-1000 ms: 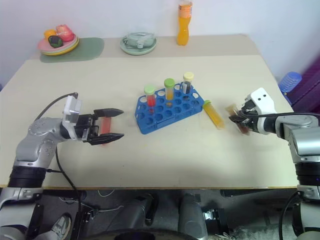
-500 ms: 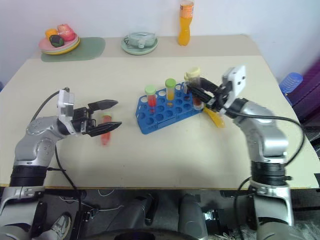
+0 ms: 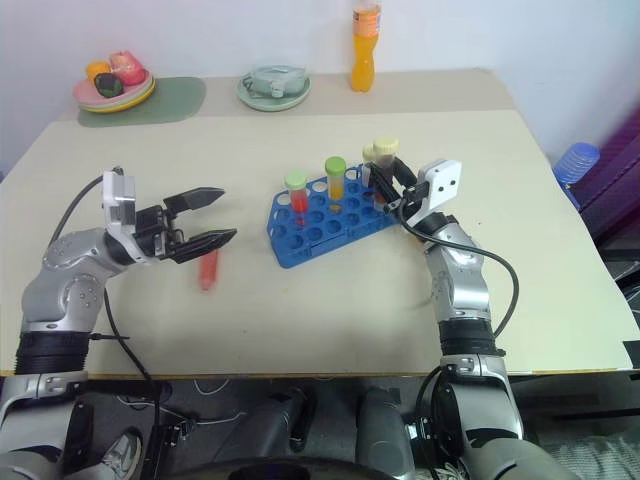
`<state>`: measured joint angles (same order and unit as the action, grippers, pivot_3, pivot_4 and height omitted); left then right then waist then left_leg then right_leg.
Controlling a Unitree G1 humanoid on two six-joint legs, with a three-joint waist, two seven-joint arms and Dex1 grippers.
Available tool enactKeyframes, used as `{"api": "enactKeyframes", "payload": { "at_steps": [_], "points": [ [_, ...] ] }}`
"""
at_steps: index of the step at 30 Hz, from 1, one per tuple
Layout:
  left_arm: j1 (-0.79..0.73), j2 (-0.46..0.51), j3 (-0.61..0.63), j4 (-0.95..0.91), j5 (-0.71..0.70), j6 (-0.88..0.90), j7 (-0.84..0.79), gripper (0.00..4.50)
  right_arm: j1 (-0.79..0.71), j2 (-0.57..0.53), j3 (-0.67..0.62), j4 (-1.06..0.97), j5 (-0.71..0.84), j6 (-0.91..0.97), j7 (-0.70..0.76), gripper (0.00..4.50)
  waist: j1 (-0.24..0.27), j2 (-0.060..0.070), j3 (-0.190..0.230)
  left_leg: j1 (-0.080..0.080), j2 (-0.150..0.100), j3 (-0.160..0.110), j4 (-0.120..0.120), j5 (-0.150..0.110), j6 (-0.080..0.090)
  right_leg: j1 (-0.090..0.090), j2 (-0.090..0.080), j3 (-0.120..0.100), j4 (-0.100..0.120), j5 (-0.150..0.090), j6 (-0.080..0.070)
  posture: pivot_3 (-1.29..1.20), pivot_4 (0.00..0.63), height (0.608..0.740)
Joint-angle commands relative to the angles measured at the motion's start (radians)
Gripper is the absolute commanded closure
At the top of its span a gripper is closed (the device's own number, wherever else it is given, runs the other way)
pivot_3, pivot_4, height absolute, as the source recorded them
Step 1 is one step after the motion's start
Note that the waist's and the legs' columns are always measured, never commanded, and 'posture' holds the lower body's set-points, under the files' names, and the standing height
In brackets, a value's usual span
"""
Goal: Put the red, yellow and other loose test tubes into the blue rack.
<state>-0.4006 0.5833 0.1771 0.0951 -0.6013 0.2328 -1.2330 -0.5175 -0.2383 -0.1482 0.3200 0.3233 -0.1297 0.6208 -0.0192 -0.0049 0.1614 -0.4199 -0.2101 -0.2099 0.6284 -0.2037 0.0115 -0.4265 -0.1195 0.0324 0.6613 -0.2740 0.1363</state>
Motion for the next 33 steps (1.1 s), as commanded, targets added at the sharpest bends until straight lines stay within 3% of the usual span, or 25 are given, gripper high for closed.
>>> {"api": "enactKeyframes", "payload": {
  "at_steps": [1,20,33],
  "points": [
    [-0.005,0.008,0.019,-0.039,-0.019,0.004,0.011,0.0,-0.032,0.006,-0.012,0.006,0.003,-0.051,-0.007,3.24,-0.001,0.0,0.0,0.0,0.0,0.0,0.0,0.0,0.0,0.0,0.0,0.0,0.0,0.0,0.0,0.0,0.15,0.74],
    [0.006,0.013,0.02,-0.078,-0.021,0.024,0.038,0.0,-0.093,0.013,-0.019,0.234,-0.013,-0.176,-0.022,3.24,-0.001,0.0,0.0,0.006,0.003,0.009,-0.004,0.0,-0.001,0.0,0.001,0.01,0.002,0.0,0.0,0.0,0.15,0.74],
    [0.008,0.011,0.017,-0.083,-0.021,0.027,0.039,0.0,-0.058,0.029,-0.026,0.223,0.034,-0.185,0.014,3.24,0.0,0.0,0.0,0.008,0.003,0.011,-0.006,0.0,0.0,0.0,0.002,0.012,0.002,0.0,0.0,0.0,0.15,0.74]
  ]
}}
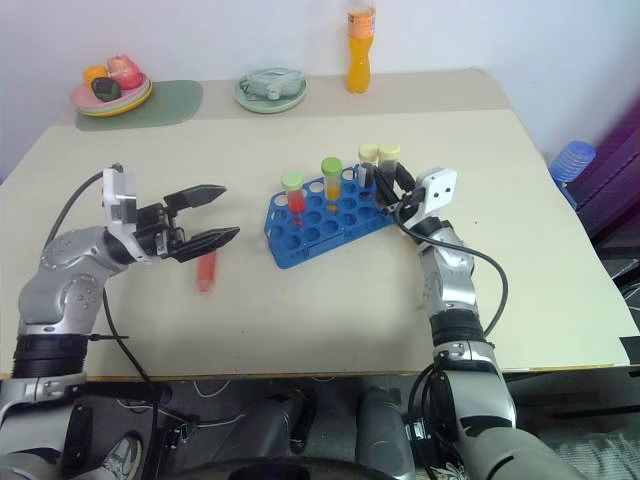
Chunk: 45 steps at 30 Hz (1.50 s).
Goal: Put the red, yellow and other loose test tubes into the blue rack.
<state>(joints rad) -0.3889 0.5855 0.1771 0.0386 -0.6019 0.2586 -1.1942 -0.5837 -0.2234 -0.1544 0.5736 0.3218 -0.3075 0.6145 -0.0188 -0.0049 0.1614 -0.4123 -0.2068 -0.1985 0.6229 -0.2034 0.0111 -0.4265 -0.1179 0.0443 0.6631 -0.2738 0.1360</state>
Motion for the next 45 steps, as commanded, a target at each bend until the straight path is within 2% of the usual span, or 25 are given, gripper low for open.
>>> {"api": "enactKeyframes", "payload": {
  "at_steps": [1,3,7,14,17,21,26,30,35,41,45],
  "points": [
    [-0.006,0.008,0.016,-0.025,-0.02,0.0,-0.001,0.0,0.01,0.023,-0.021,-0.03,0.041,-0.013,0.023,2.89,0.0,0.0,0.0,0.0,0.0,0.0,0.0,0.0,0.0,0.0,0.0,0.0,0.0,0.0,0.0,0.0,0.15,0.74],
    [-0.009,0.007,0.014,-0.021,-0.019,-0.001,-0.003,0.0,0.012,0.034,-0.022,-0.021,0.035,-0.032,0.017,2.12,-0.001,0.0,0.0,0.0,0.001,0.0,-0.001,0.0,0.0,0.0,0.0,0.0,0.0,0.0,0.0,0.0,0.15,0.74],
    [-0.014,0.007,0.013,-0.019,-0.018,-0.002,-0.006,0.0,0.035,0.047,-0.007,-0.014,-0.017,-0.087,-0.014,0.11,-0.003,0.0,0.0,0.002,0.003,0.003,-0.003,0.0,0.0,0.0,0.002,0.001,0.0,0.0,-0.001,0.0,0.15,0.74],
    [-0.008,0.004,0.013,-0.02,-0.017,-0.005,-0.003,0.0,0.065,0.011,0.017,-0.1,-0.059,-0.054,-0.028,0.04,-0.001,0.0,0.0,0.002,0.004,0.004,-0.004,0.0,0.0,-0.001,0.004,0.002,-0.001,0.001,-0.002,0.0,0.15,0.74],
    [-0.007,0.001,0.011,-0.021,-0.016,-0.007,0.0,0.0,0.088,-0.021,0.034,-0.191,-0.07,0.016,-0.034,0.04,-0.001,0.0,0.0,0.003,0.005,0.005,-0.005,0.0,-0.001,-0.001,0.004,0.003,-0.001,0.001,-0.002,0.0,0.15,0.74],
    [0.002,-0.007,0.01,-0.021,-0.014,-0.014,0.001,0.0,0.17,-0.112,0.061,-0.413,-0.125,0.169,-0.057,0.04,0.003,0.0,0.0,0.003,0.005,0.005,-0.006,0.0,-0.001,-0.002,0.004,0.003,-0.001,0.001,-0.002,0.0,0.15,0.74],
    [0.019,-0.014,-0.001,-0.014,-0.002,-0.03,-0.009,0.0,0.279,-0.247,0.041,-0.709,-0.041,0.544,-0.051,0.04,0.007,0.0,0.0,0.003,0.006,0.005,-0.007,0.0,0.0,-0.002,0.004,0.004,-0.001,0.001,-0.002,0.0,0.15,0.74],
    [0.024,-0.018,-0.031,0.011,0.021,-0.056,-0.04,0.0,0.26,-0.378,0.014,-0.841,-0.009,0.971,-0.105,0.04,0.007,0.0,0.0,0.003,0.007,0.006,-0.007,-0.003,0.005,-0.002,0.004,0.005,-0.002,0.002,-0.003,0.0,0.15,0.74],
    [0.005,-0.031,-0.05,0.04,0.027,-0.071,-0.055,0.0,0.143,-0.462,0.046,-0.789,0.001,1.193,-0.087,0.04,0.006,0.0,0.0,0.003,0.008,0.008,-0.008,-0.004,0.006,-0.002,0.003,0.005,-0.004,0.002,-0.003,0.0,0.15,0.74],
    [-0.005,-0.046,-0.061,0.06,0.03,-0.082,-0.066,0.0,-0.085,-0.511,0.132,-0.554,-0.022,1.397,-0.068,0.04,0.008,-0.001,0.0,0.002,0.008,0.009,-0.008,-0.004,0.007,0.0,0.003,0.005,-0.007,0.002,-0.004,0.0,0.15,0.74],
    [0.003,-0.053,-0.066,0.062,0.03,-0.089,-0.068,0.0,-0.204,-0.565,0.247,-0.415,-0.038,1.466,0.036,0.04,0.007,-0.001,0.0,0.002,0.008,0.009,-0.008,-0.004,0.007,0.0,0.003,0.005,-0.009,0.003,-0.004,0.0,0.15,0.74]
  ]
}}
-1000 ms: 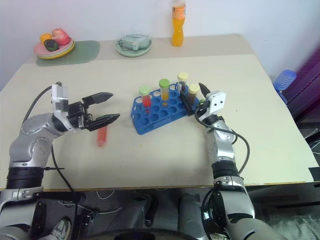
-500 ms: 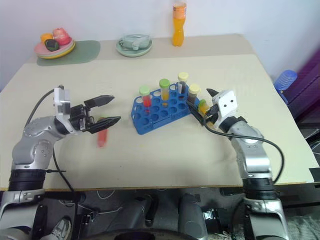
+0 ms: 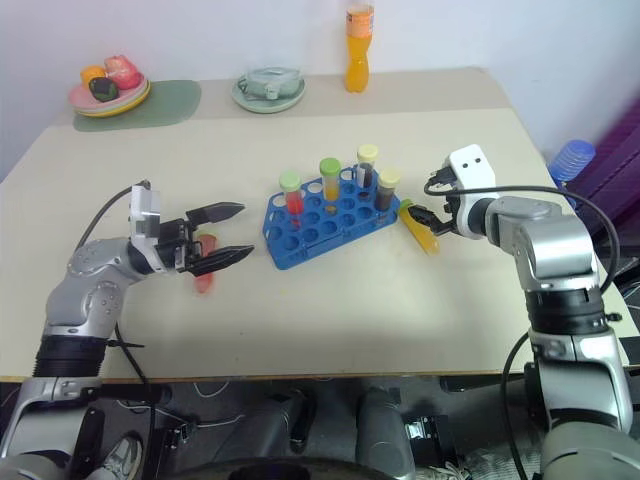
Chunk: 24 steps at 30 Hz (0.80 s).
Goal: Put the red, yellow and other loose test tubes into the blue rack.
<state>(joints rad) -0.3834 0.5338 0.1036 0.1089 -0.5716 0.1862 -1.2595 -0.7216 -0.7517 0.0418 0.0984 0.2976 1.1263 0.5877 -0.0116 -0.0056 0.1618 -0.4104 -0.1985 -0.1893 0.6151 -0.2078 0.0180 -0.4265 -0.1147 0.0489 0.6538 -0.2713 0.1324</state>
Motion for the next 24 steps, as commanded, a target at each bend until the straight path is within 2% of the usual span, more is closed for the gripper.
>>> {"api": "enactKeyframes", "payload": {
  "at_steps": [1,5,14,24],
  "points": [
    [-0.001,-0.002,0.007,-0.008,-0.001,-0.018,-0.002,0.0,-0.085,-0.044,0.071,0.088,-0.018,0.034,0.081,0.04,-0.001,0.0,0.0,0.0,0.0,0.0,0.0,0.0,0.0,0.0,0.0,0.0,-0.001,0.0,0.0,0.0,0.15,0.74],
    [0.015,-0.005,0.009,-0.018,-0.002,-0.021,0.001,0.0,-0.152,-0.05,0.167,0.214,-0.071,-0.005,0.142,0.04,-0.002,0.0,0.0,-0.001,0.0,0.001,0.0,0.0,0.0,0.0,0.0,0.0,-0.002,0.0,0.0,0.0,0.15,0.74],
    [0.033,-0.003,0.012,-0.03,-0.005,-0.018,0.007,0.0,-0.285,0.037,0.216,0.447,-0.131,-0.073,0.208,0.04,-0.005,0.0,0.0,-0.001,0.0,0.001,0.0,0.0,0.0,0.0,0.0,0.0,-0.001,0.001,0.0,0.0,0.15,0.74],
    [0.043,0.002,0.014,-0.036,-0.002,-0.017,0.014,0.0,-0.405,0.133,0.279,0.759,-0.268,-0.235,0.244,0.04,-0.005,0.0,0.0,-0.001,0.0,0.001,0.0,0.002,-0.004,0.0,0.001,-0.001,-0.001,0.001,0.0,0.0,0.15,0.74]
  ]
}}
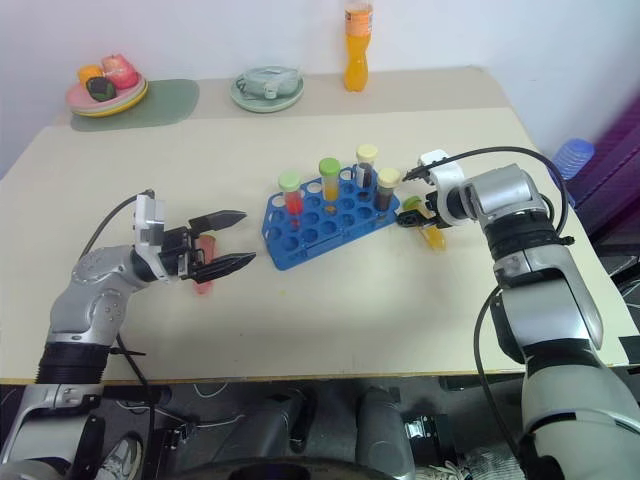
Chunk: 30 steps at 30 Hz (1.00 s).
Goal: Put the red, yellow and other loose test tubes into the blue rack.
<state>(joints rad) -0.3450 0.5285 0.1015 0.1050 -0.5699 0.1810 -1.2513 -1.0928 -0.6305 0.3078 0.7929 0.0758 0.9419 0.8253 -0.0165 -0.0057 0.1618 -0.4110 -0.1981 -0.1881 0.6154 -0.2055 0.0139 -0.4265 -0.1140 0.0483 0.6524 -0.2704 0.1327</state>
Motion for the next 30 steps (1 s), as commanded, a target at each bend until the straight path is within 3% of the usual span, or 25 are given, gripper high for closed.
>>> {"api": "enactKeyframes", "payload": {
  "at_steps": [1,2,5,10,11,18,22,26,30],
  "points": [
    [0.007,0.007,0.017,-0.035,-0.004,-0.012,0.007,0.0,-0.042,0.017,0.017,0.093,-0.062,-0.069,0.01,0.04,-0.002,0.0,0.0,0.0,0.0,0.0,0.0,0.0,0.0,0.0,0.0,0.0,0.0,0.0,0.0,0.0,0.15,0.74],
    [0.008,0.007,0.017,-0.037,-0.005,-0.011,0.009,0.0,-0.048,0.021,0.019,0.115,-0.074,-0.083,0.016,0.04,-0.003,0.0,0.0,0.0,0.0,0.0,0.0,0.0,0.0,0.0,0.0,0.0,0.0,0.0,0.0,0.0,0.15,0.74],
    [0.013,0.008,0.018,-0.043,-0.007,-0.01,0.014,0.0,-0.057,0.027,0.028,0.161,-0.11,-0.119,0.036,0.9,-0.002,0.0,0.0,0.0,0.0,0.0,0.0,0.0,0.0,0.0,0.001,0.0,0.0,0.001,0.0,0.0,0.15,0.74],
    [0.021,0.011,0.022,-0.049,-0.01,-0.01,0.02,0.0,-0.039,0.023,0.04,0.162,-0.156,-0.151,0.084,3.34,-0.001,0.0,0.0,0.0,0.0,0.0,0.0,0.0,-0.001,0.0,0.001,0.0,0.0,0.001,0.0,0.0,0.15,0.74],
    [0.022,0.011,0.022,-0.051,-0.011,-0.009,0.021,0.0,-0.035,0.022,0.04,0.157,-0.162,-0.153,0.092,3.67,-0.001,0.0,0.0,0.0,0.0,0.0,0.0,0.0,-0.001,0.0,0.001,0.0,0.0,0.001,0.0,0.0,0.15,0.74],
    [0.013,0.008,0.019,-0.046,-0.01,-0.009,0.022,0.0,0.063,-0.064,0.027,0.007,-0.167,-0.153,0.203,3.7,0.005,0.0,0.0,0.0,0.0,0.0,0.0,0.0,-0.001,0.0,0.001,0.0,0.0,0.001,0.0,0.0,0.15,0.74],
    [0.013,0.01,0.02,-0.045,-0.01,-0.01,0.021,0.0,0.251,-0.218,0.019,-0.24,-0.161,-0.163,0.293,3.7,0.023,-0.001,0.0,0.0,0.0,-0.001,0.0,0.0,0.0,0.001,0.0,-0.001,-0.001,0.001,0.0,0.0,0.15,0.74],
    [0.012,0.005,0.014,-0.041,-0.009,-0.011,0.02,0.0,0.447,-0.327,-0.091,-0.47,-0.085,-0.024,0.303,3.7,0.039,-0.001,-0.001,0.0,0.0,-0.001,0.0,-0.001,0.001,0.002,0.0,-0.002,-0.003,0.001,0.0,0.0,0.15,0.74],
    [0.006,0.002,0.009,-0.033,-0.008,-0.01,0.015,0.0,0.612,-0.367,-0.211,-0.704,0.006,0.068,0.288,3.7,0.056,-0.002,-0.001,0.0,0.0,0.0,0.001,-0.005,0.006,0.002,0.0,-0.002,-0.004,0.001,0.0,0.0,0.15,0.74]
  ]
}}
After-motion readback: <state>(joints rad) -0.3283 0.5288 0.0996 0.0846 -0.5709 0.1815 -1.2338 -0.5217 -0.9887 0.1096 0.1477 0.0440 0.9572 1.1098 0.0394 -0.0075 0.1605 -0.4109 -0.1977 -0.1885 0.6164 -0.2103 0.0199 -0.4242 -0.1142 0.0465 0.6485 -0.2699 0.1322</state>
